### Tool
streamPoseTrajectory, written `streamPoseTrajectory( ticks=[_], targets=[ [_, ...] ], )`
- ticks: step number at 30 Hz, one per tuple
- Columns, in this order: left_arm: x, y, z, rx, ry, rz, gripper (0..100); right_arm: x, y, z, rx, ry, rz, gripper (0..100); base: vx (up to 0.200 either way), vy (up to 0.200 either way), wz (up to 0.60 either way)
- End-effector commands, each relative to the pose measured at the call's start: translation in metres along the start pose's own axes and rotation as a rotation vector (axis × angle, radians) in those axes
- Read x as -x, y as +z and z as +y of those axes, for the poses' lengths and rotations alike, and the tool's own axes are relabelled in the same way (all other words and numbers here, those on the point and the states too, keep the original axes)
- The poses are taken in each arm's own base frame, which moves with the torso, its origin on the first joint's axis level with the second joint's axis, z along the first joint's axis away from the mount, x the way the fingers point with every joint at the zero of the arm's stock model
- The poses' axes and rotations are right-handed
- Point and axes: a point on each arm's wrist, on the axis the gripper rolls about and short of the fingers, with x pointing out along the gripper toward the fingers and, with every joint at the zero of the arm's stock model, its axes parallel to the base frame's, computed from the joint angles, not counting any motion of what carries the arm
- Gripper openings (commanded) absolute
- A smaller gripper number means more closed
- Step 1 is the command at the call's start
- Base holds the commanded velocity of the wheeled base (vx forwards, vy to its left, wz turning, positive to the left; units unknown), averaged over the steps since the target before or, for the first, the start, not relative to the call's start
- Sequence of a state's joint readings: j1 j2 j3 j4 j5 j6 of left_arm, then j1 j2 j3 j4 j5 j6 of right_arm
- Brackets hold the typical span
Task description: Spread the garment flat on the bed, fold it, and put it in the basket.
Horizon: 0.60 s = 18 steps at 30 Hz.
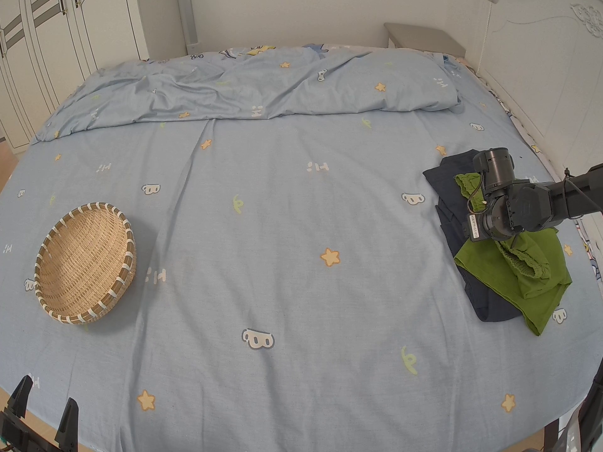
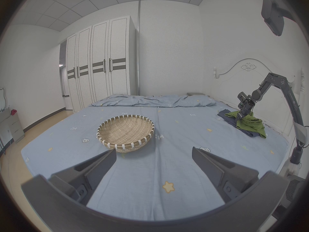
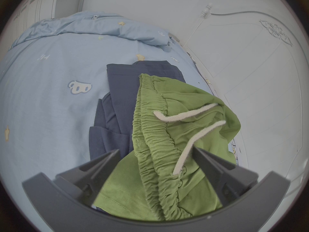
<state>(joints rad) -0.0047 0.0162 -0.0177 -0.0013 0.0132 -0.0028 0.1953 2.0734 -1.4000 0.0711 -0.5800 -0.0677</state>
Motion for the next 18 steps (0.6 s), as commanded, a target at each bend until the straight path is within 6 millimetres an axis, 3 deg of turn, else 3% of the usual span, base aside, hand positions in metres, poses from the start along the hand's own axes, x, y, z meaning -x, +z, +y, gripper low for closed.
streamPoseTrajectory(
  ticks=[1,12,18],
  targets=[
    [0.0,-0.005,0.0,0.0,0.001,0.001,100,-0.002,0.001,-0.001,-0.003,-0.004,-0.001,0,0.0,0.0,0.0],
    [0.0,-0.005,0.0,0.0,0.001,0.001,100,0.001,0.003,-0.003,-0.003,0.0,0.002,0,0.0,0.0,0.0],
    [0.0,-0.005,0.0,0.0,0.001,0.001,100,0.027,0.015,-0.016,-0.018,0.017,-0.025,0,0.0,0.0,0.0]
  ],
)
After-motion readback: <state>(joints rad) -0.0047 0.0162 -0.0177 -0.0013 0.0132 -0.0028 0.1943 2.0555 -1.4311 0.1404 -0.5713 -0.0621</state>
